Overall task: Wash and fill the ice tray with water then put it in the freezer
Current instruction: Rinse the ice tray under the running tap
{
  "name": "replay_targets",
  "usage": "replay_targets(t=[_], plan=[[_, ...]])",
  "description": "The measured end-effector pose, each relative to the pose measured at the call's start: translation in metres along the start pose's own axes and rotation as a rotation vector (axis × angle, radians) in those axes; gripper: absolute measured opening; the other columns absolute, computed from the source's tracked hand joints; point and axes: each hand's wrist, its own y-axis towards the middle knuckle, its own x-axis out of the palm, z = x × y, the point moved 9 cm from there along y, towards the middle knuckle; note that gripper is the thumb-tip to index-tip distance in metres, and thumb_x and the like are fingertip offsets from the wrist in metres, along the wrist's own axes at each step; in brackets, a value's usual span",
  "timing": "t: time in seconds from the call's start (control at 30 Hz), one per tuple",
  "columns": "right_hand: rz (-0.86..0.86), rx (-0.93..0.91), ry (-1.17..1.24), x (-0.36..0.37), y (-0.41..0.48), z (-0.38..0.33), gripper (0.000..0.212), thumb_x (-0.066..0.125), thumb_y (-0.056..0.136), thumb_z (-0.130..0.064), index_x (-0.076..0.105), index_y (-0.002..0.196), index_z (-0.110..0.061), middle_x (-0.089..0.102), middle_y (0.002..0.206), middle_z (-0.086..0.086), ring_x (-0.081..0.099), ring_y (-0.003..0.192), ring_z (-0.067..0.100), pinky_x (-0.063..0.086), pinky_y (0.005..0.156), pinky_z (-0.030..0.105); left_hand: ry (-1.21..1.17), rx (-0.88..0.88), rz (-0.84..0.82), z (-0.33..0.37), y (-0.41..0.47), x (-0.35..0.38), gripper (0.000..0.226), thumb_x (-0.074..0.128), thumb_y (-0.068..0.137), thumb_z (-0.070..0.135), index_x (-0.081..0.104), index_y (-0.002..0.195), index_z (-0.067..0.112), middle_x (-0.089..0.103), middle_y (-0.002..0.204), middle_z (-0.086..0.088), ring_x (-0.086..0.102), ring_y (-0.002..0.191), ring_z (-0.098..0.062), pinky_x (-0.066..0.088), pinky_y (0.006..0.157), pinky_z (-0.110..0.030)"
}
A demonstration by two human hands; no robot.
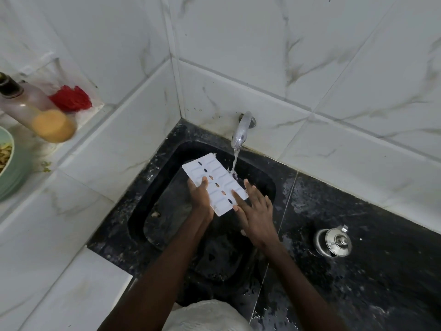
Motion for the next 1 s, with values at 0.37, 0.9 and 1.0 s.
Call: replay_targets(t=[0.37, 0.9, 1.0], plan=[[0.01, 0.079, -0.011, -0.003, 0.014, 0.015, 0.05, 0.019, 0.108, -0.062, 0.021, 0.157, -0.054, -0.016, 0.17, -0.017, -0.007, 0.159, 0.019, 0.002, 0.126, 0.059, -0.074, 0.0, 0.032, 0.002, 0.002, -0.007, 0.033, 0.051, 0.106, 0.012, 0.046, 0.139, 0.015, 0.068, 0.128, -0.01, 0.07, 0.11, -0.031, 0.059, 0.09, -0.056], [-0.048, -0.031, -0.111, -0.005, 0.04, -0.001, 0.054, 0.014, 0.106, -0.067, 0.019, 0.158, -0.053, -0.011, 0.172, -0.012, -0.012, 0.159, 0.021, -0.007, 0.125, 0.058, -0.042, 0.011, -0.037, 0.006, -0.001, -0.005, 0.032, 0.053, 0.105, 0.01, 0.049, 0.136, 0.012, 0.069, 0.125, -0.015, 0.071, 0.107, -0.035, 0.063, 0.074, -0.047], [-0.054, 0.023, -0.122, -0.008, 0.046, 0.011, 0.057, 0.014, 0.106, -0.067, 0.018, 0.159, -0.049, -0.012, 0.172, -0.012, -0.012, 0.159, 0.022, -0.005, 0.125, 0.059, -0.03, 0.02, -0.064, 0.002, -0.006, -0.001, 0.032, 0.054, 0.104, 0.008, 0.05, 0.136, 0.009, 0.07, 0.124, -0.016, 0.074, 0.099, -0.031, 0.063, 0.066, -0.041]])
